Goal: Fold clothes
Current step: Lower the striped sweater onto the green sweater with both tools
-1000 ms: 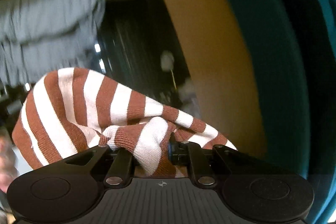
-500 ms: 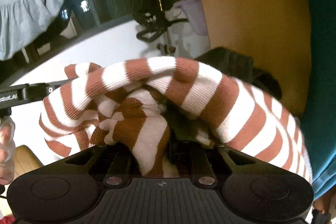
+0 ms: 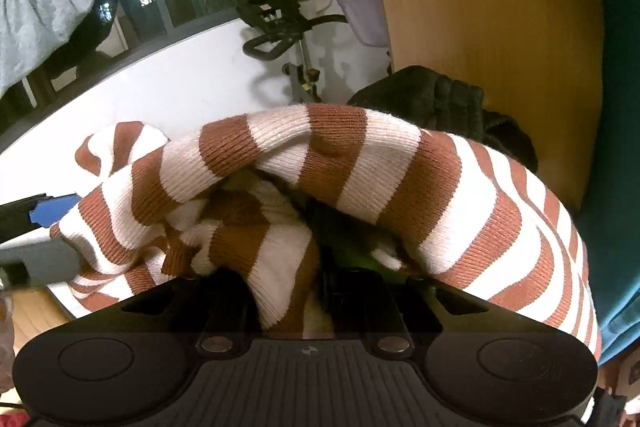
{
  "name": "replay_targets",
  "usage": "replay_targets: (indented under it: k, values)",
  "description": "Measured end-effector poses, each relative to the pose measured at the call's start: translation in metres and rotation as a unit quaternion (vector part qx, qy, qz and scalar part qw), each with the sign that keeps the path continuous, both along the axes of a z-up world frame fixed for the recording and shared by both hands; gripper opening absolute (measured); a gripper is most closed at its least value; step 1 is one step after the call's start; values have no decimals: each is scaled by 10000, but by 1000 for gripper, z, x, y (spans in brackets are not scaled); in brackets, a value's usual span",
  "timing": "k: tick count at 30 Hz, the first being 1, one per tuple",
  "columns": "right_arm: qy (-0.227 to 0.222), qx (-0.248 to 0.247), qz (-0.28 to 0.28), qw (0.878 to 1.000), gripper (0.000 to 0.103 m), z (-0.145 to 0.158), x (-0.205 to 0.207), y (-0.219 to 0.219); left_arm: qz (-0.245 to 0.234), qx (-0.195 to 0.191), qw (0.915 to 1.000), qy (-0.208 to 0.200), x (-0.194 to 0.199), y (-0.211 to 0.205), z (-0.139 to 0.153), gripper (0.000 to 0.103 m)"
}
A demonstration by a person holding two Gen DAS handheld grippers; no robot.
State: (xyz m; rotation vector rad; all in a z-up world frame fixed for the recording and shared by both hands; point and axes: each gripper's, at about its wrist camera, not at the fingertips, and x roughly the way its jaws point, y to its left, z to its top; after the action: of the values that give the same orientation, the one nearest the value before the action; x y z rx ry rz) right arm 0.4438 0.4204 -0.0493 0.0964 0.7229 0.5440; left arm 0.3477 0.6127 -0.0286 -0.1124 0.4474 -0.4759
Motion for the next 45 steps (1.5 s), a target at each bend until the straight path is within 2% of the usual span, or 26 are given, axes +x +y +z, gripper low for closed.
replay_targets:
  k: [2,3,4,5,6,9,12,17,22,25,30,34,38,41,45]
  values:
    - [-2,-1,-27,10000,12,1,1,0,111,433,9990,-62,5,-11,-5,81]
    - [-6,2,-45,10000,12,1,1,1,170,620,9979,-80,8,-16,-7,67]
    - [-10,4,-63,10000,13,2,2,1,245,609,9978,-4,14,-15,-9,59]
    - [-13,7,-80,10000,13,2,2,2,321,598,9977,72,19,-15,-11,44]
    - [-18,11,-98,9999,13,2,2,2,400,572,9975,147,24,-14,-13,40]
    - [-38,38,-154,9999,14,1,1,2,667,250,9968,354,36,-5,-16,33]
    - [-47,47,-201,9998,16,0,-1,2,846,100,9947,567,45,-3,-19,33]
    - [-12,124,-230,9997,25,-3,-4,-1,1098,32,9899,893,60,-5,-30,33]
    - [-23,250,-262,9993,45,-9,-13,-8,1168,244,9873,1051,67,-11,-40,35]
    - [-142,88,-234,9996,55,-11,-21,-7,1236,248,9846,1215,73,-10,-48,43]
    - [-237,-2,-183,9996,60,-13,-31,-7,1388,63,9790,1494,77,-2,-61,64]
    - [-220,23,-217,9995,66,-13,-38,-11,1408,-85,9768,1614,75,4,-66,65]
    - [-172,104,-298,9994,75,-20,-51,-27,1419,68,9771,1586,73,-1,-63,65]
    - [-21,-25,-388,9992,76,-34,-64,-39,1432,113,9771,1572,72,-4,-62,64]
    - [200,-222,-422,9987,76,-56,-77,-48,1424,204,9779,1515,71,-9,-61,58]
